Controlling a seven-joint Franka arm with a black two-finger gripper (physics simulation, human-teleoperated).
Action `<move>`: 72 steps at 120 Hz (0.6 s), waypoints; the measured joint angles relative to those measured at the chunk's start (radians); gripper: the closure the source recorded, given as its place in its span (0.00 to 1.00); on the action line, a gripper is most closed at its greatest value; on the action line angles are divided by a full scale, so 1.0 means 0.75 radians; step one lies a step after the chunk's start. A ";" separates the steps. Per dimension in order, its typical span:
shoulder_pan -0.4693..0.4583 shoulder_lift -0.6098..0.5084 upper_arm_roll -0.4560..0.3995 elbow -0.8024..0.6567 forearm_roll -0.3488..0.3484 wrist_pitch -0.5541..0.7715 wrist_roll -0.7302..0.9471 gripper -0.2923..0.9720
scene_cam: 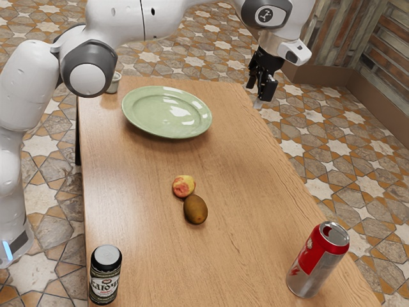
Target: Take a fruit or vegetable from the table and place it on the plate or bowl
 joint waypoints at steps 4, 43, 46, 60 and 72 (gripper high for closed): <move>0.000 0.000 0.001 0.000 -0.002 0.000 0.000 0.23; -0.006 -0.002 -0.009 -0.006 -0.020 0.000 0.087 0.23; -0.008 -0.002 -0.015 -0.013 -0.022 -0.001 0.120 0.23; -0.011 0.001 -0.101 -0.041 -0.025 -0.005 0.317 0.23; -0.014 0.003 -0.248 -0.075 -0.023 -0.004 0.493 0.23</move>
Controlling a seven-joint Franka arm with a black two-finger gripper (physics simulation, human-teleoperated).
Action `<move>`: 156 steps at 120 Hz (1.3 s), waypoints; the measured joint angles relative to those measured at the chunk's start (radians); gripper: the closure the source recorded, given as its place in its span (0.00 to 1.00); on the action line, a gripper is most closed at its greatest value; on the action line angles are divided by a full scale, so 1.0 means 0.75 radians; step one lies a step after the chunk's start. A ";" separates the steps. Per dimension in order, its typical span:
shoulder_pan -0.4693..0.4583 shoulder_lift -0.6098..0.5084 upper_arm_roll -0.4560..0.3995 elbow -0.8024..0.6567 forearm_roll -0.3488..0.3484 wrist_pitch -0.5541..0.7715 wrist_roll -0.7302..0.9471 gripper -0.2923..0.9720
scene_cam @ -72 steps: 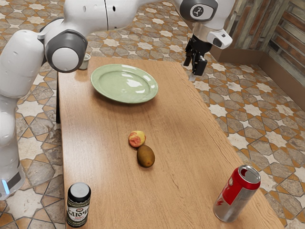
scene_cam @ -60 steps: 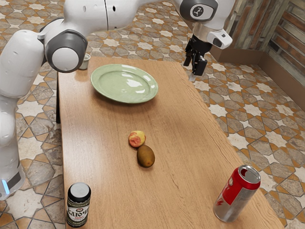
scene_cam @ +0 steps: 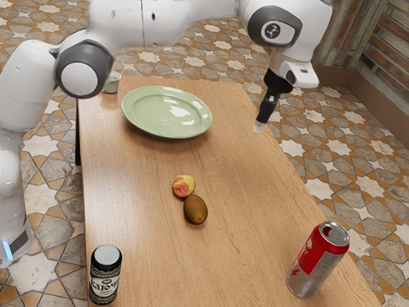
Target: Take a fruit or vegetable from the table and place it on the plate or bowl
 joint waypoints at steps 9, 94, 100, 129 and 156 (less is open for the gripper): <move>-0.001 -0.017 -0.100 -0.083 -0.002 0.011 0.114 0.23; -0.087 -0.548 -0.120 -1.125 -0.155 0.580 0.755 0.23; -0.102 -0.541 -0.115 -1.127 -0.160 0.613 0.779 0.23; -0.179 -0.520 -0.057 -1.213 -0.167 0.722 0.868 0.23; -0.134 -0.519 -0.003 -1.226 -0.162 0.764 0.926 0.23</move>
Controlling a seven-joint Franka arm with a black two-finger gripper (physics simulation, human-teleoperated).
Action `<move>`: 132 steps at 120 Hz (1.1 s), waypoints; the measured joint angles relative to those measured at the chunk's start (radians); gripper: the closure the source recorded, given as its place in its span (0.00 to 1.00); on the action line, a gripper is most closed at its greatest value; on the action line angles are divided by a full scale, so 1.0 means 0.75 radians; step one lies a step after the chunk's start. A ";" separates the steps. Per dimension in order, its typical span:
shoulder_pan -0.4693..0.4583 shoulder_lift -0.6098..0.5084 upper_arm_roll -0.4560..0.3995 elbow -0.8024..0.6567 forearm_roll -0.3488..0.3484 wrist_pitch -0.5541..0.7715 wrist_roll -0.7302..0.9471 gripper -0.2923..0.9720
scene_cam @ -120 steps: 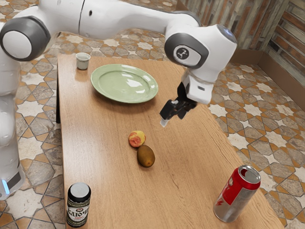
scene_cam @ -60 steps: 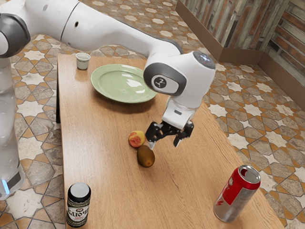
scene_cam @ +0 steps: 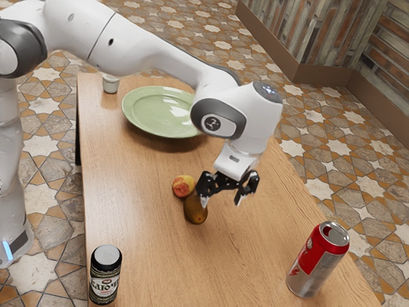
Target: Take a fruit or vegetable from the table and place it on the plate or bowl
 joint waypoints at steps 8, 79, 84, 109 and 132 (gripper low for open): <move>0.032 0.000 0.017 0.000 0.000 0.004 0.014 0.23; 0.129 -0.125 0.008 -0.145 -0.017 0.008 0.092 0.23; 0.116 -0.125 0.009 -0.145 -0.018 0.008 0.095 0.23; 0.166 -0.120 0.009 -0.155 -0.021 0.013 0.109 0.23; 0.158 -0.103 -0.012 -0.177 -0.043 0.031 0.118 0.23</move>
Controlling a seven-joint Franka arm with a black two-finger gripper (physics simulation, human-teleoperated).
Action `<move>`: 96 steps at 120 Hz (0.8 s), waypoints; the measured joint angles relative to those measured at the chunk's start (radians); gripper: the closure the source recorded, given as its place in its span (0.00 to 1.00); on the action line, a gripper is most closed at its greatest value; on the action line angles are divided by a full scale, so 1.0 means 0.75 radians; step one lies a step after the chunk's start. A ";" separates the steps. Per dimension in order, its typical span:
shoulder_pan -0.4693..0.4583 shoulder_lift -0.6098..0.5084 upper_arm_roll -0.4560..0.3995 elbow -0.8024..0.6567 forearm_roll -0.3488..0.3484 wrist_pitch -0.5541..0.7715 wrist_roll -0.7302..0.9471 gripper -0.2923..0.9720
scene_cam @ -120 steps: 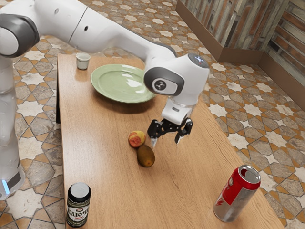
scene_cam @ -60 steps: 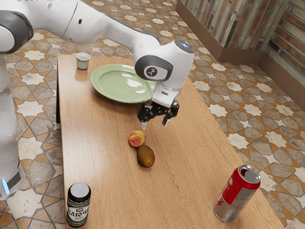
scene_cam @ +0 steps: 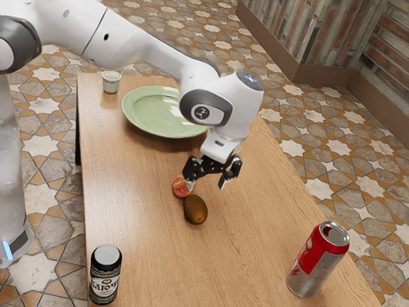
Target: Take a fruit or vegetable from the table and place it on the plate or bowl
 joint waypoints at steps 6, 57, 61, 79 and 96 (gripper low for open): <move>-0.004 0.003 -0.005 -0.009 -0.006 0.007 0.002 0.23; -0.002 0.031 -0.024 -0.045 -0.030 0.045 0.013 0.23; 0.003 0.031 -0.029 -0.048 -0.033 0.046 0.014 0.23; 0.011 0.032 -0.050 -0.050 -0.050 0.054 0.016 0.23; 0.000 0.035 -0.065 -0.050 -0.065 0.063 0.017 0.23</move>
